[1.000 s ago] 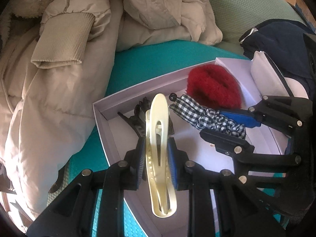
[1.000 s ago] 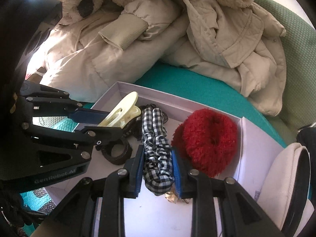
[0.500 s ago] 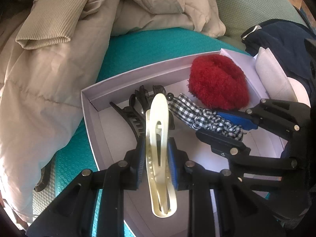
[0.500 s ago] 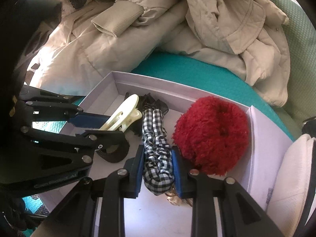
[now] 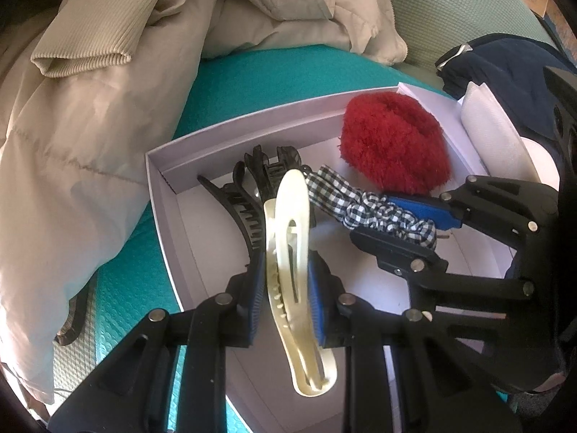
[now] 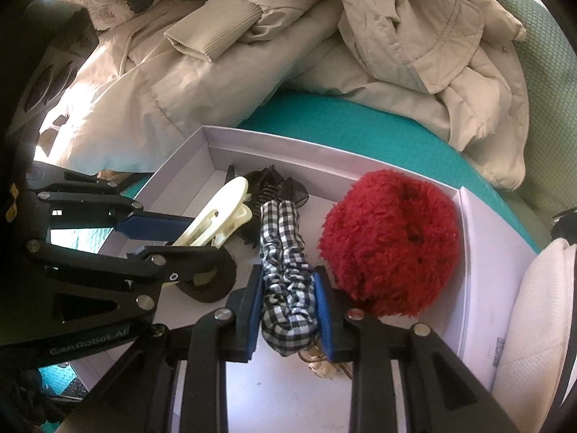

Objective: Organize objects
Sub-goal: 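Lower cream clip with left tool while right lowers scrunchie into box, open both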

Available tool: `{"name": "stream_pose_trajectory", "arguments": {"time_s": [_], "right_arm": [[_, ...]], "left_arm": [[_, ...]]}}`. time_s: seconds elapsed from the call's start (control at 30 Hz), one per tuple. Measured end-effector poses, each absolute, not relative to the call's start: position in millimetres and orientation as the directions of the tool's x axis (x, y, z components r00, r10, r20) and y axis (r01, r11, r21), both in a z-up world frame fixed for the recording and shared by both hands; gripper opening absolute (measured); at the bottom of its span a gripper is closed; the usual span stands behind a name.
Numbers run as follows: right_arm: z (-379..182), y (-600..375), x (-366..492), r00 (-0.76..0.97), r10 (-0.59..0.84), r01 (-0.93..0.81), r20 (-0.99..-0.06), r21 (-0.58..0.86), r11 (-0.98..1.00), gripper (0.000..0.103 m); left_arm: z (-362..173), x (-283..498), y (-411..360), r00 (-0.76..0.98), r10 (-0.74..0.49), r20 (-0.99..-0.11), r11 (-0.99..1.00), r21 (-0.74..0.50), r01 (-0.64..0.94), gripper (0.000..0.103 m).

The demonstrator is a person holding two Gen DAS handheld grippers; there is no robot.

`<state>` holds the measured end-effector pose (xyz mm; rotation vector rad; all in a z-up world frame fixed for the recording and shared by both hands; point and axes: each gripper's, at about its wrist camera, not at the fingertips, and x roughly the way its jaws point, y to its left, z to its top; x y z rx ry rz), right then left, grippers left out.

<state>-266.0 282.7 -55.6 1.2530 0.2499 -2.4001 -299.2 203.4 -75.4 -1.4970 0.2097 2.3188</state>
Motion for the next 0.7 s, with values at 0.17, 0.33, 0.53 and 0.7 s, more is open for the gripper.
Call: {"name": "stream_pose_trajectory", "arguments": {"time_s": [0.17, 0.33, 0.53, 0.7], "right_arm": [[-55, 285, -266, -0.508, -0.27, 0.435, -0.818, 0.027, -0.9, 0.026], [-54, 287, -266, -0.498, -0.268, 0.434, -0.825, 0.031, -0.9, 0.03], [-50, 295, -267, -0.495, -0.267, 0.409, -0.827, 0.049, -0.911, 0.039], [-45, 298, -263, -0.514, -0.247, 0.403, -0.822, 0.022, -0.915, 0.046]], "left_arm": [[-75, -298, 201, -0.373, 0.229, -0.899, -0.922, -0.077, -0.38, 0.021], [-74, -298, 198, -0.38, 0.244, -0.892, -0.924, -0.094, -0.372, 0.021], [-73, -297, 197, -0.385, 0.239, -0.891, -0.924, -0.087, -0.372, 0.023], [-71, -296, 197, -0.406, 0.208, -0.89, -0.93, -0.051, -0.365, 0.034]]}}
